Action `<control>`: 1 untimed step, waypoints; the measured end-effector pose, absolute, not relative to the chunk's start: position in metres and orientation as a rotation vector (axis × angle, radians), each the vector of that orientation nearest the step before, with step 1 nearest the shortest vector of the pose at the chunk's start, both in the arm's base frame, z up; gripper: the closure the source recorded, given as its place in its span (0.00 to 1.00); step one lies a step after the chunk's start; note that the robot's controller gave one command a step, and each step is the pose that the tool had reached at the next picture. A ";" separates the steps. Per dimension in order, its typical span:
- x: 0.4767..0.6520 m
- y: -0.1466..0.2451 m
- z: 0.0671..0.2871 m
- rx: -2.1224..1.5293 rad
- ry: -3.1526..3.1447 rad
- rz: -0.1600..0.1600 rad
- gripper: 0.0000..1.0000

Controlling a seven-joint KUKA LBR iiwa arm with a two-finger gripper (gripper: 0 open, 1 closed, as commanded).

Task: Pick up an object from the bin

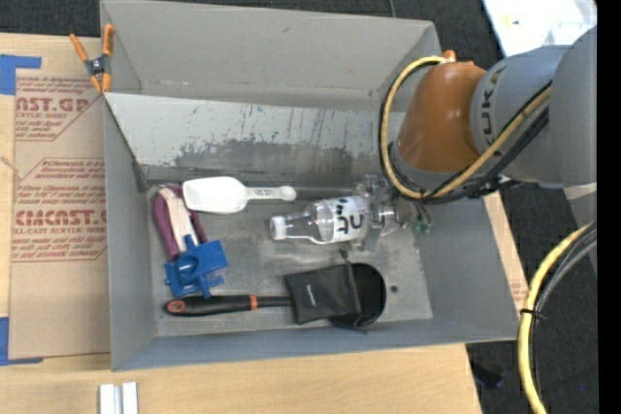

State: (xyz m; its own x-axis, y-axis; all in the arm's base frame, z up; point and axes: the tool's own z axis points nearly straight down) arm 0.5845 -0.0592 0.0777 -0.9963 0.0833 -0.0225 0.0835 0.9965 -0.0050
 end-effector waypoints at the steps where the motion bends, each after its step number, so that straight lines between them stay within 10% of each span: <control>1: 0.585 -0.059 0.082 0.130 3.116 -0.010 1.00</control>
Offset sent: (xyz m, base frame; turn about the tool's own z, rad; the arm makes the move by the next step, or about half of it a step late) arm 0.0000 0.0001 0.0911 -0.0002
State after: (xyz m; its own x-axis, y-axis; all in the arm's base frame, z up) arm 0.5846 -0.0591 0.0817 -0.9963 0.0833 -0.0232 0.0834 0.9965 -0.0053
